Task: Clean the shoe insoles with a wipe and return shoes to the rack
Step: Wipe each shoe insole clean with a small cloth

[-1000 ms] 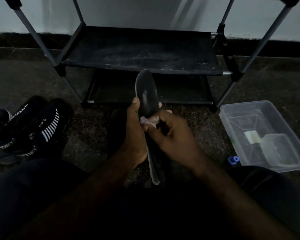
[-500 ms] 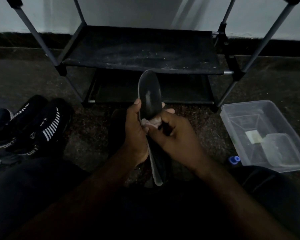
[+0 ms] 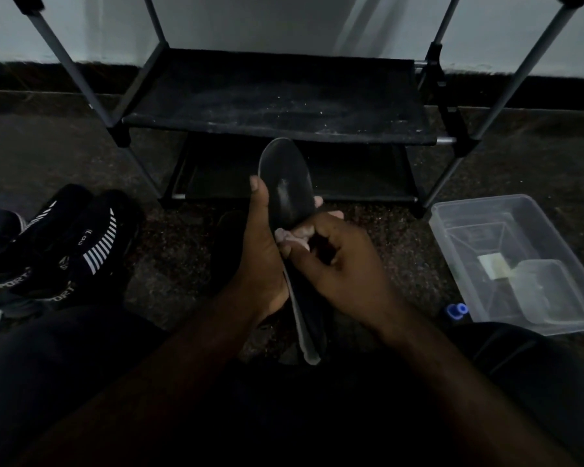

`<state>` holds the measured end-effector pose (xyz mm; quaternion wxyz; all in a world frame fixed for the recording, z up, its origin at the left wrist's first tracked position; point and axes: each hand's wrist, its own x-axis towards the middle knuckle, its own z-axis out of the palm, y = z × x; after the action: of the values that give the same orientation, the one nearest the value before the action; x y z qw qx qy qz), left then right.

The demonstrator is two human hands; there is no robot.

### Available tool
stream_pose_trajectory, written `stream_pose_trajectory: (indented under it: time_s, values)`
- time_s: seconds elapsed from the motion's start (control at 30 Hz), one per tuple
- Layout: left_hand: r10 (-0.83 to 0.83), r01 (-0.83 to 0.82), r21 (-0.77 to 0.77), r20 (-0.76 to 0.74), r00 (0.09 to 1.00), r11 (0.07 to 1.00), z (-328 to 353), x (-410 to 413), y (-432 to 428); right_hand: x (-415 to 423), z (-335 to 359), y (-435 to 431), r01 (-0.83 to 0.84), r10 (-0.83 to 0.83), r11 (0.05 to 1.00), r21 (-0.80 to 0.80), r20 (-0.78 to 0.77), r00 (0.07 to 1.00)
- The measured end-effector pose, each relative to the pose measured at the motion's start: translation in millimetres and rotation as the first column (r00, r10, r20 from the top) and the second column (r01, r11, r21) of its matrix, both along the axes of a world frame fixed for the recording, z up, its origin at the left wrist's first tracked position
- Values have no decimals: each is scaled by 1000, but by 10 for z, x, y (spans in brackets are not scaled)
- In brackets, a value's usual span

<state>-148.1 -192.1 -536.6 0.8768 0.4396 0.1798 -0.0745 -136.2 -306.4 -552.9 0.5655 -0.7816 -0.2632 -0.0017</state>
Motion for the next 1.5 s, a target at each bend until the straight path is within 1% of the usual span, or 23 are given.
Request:
stream_pose_trajectory:
  time_s: [0.1, 0.17, 0.2, 0.23, 0.3, 0.37, 0.4, 0.47, 0.57, 0.6, 0.67, 0.77, 0.83, 0.87, 0.9, 0.97, 1.03, 1.1, 1.2, 1.27, 1.33, 1.43, 1.5]
  values:
    - [26, -25, -15, 43, 999, 1000, -12, -3, -57, 142, -100, -51, 240, -241, 971, -15, -33, 970]
    - [15, -13, -39, 66, 998, 999, 7, -3, -80, 221, -147, -71, 332, -332, 943, -7, -83, 940]
    - [19, -14, -60, 70, 997, 998, 9, 2, -78, 231, -149, -72, 320, -318, 948, -3, -107, 942]
    - [33, -27, -83, 74, 997, 996, -3, 12, -62, 207, -126, -63, 271, -268, 962, 12, -129, 955]
    - [60, -53, -90, 74, 995, 995, -17, 24, -19, 102, -65, -20, 101, -94, 993, 53, -134, 987]
    - [18, -15, -66, 45, 999, 998, -17, 13, 20, 4, -10, 11, -37, 37, 999, 18, -39, 999]
    - [-11, 13, -54, 38, 999, 998, -16, 4, 25, -12, -5, 19, -51, 51, 999, -15, 12, 999]
    - [-16, 19, -43, 62, 998, 999, -4, -3, 11, 41, -34, 1, 30, -29, 999, -28, 27, 999]
    - [-10, 11, -15, 98, 995, 1000, -3, 14, -35, 174, -94, -75, 253, -254, 967, -39, -20, 967]
    - [-7, 7, -5, 97, 995, 1000, 2, 11, -46, 198, -104, -90, 288, -289, 956, -63, -20, 957]
    - [28, -29, 14, 79, 997, 999, -5, 11, -29, 175, -85, -78, 250, -254, 965, -75, -47, 966]
    - [26, -26, 15, 30, 999, 1000, -15, -2, 20, 8, 2, 11, 28, -27, 1000, 9, -109, 994]
    - [3, -4, 23, 12, 1000, 1000, -9, -11, 20, -51, 20, 32, -49, 52, 998, 30, -105, 993]
    - [6, -6, 31, 15, 1000, 1000, 7, -17, 12, -33, 4, 27, -33, 36, 999, 27, -105, 994]
    - [7, -8, 37, 24, 1000, 999, 10, -17, 3, 10, -27, 11, 19, -18, 1000, 13, -105, 994]
    - [6, -9, 60, 53, 999, 998, 15, -8, -22, 132, -90, -40, 182, -187, 982, -55, -95, 978]
    - [22, -27, 66, 86, 996, 997, 5, -3, -55, 212, -117, -76, 274, -283, 957, -95, -94, 955]
    - [53, -57, 47, 88, 995, 997, 4, -2, -43, 179, -90, -57, 241, -250, 966, -88, -100, 963]
    - [69, -70, 28, 20, 997, 997, 34, -13, -17, 24, -22, 25, 42, -39, 999, 17, -129, 991]
    - [60, -60, 21, -11, 998, 998, 45, -17, -21, -33, -5, 44, -36, 43, 998, 58, -120, 992]
    - [75, -75, 12, 7, 997, 997, 41, -15, -32, 3, -20, 24, 19, -13, 998, 52, -116, 993]
    - [92, -93, 42, 44, 995, 995, 16, -5, -48, 131, -84, -39, 226, -229, 973, -36, -108, 967]
    - [98, -101, 58, 60, 993, 993, -6, -3, -43, 152, -86, -38, 257, -262, 964, -63, -99, 960]
